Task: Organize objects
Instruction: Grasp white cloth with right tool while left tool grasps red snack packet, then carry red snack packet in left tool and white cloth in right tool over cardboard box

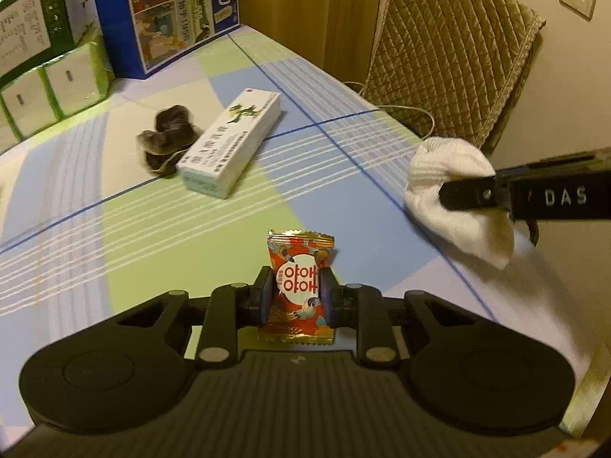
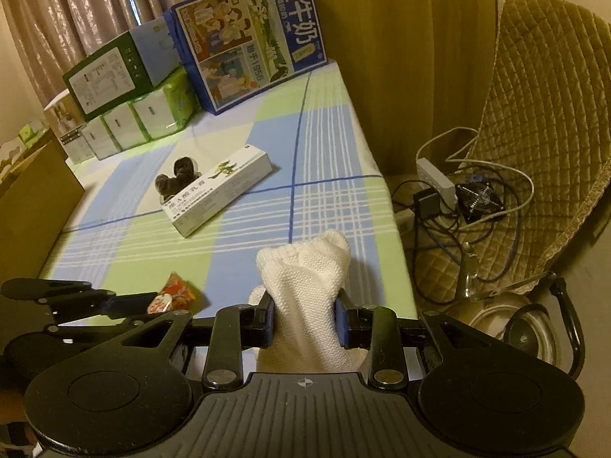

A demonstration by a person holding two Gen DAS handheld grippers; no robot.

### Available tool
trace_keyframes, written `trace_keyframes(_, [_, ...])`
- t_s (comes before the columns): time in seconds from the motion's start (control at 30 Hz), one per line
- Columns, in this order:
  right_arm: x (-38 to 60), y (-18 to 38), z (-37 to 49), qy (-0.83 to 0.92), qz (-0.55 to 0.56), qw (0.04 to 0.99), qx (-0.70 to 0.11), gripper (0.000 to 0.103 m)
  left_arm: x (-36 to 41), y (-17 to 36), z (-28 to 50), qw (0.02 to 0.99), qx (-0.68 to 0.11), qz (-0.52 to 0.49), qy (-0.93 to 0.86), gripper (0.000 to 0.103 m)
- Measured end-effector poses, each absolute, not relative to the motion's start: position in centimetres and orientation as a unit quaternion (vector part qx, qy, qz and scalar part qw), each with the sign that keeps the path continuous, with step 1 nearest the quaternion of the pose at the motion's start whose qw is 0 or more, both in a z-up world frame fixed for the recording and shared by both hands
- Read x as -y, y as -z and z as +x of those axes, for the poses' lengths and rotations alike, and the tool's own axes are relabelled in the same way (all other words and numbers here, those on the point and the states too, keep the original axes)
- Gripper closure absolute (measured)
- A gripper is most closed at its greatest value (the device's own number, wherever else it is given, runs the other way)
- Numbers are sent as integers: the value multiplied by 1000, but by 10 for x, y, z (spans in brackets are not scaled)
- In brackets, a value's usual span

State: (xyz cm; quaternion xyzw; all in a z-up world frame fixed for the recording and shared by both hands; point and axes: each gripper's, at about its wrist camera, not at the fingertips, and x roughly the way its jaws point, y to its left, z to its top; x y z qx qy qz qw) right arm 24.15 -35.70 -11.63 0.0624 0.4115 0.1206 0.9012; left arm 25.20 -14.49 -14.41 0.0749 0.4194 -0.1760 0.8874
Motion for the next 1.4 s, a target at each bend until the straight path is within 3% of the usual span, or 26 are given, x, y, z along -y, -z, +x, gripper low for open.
trace_keyframes(0.4, [317, 55, 213, -140, 47, 914, -378, 76, 93, 80, 215, 905, -401, 52, 135, 82])
trace_keyframes(0.77, [251, 7, 125, -159, 47, 920, -356, 76, 39, 14, 134, 921, -372, 27, 113, 82])
trace_keyframes(1.4, [128, -26, 48, -258, 18, 907, -332, 76, -73, -39, 15, 940, -341, -2, 25, 82])
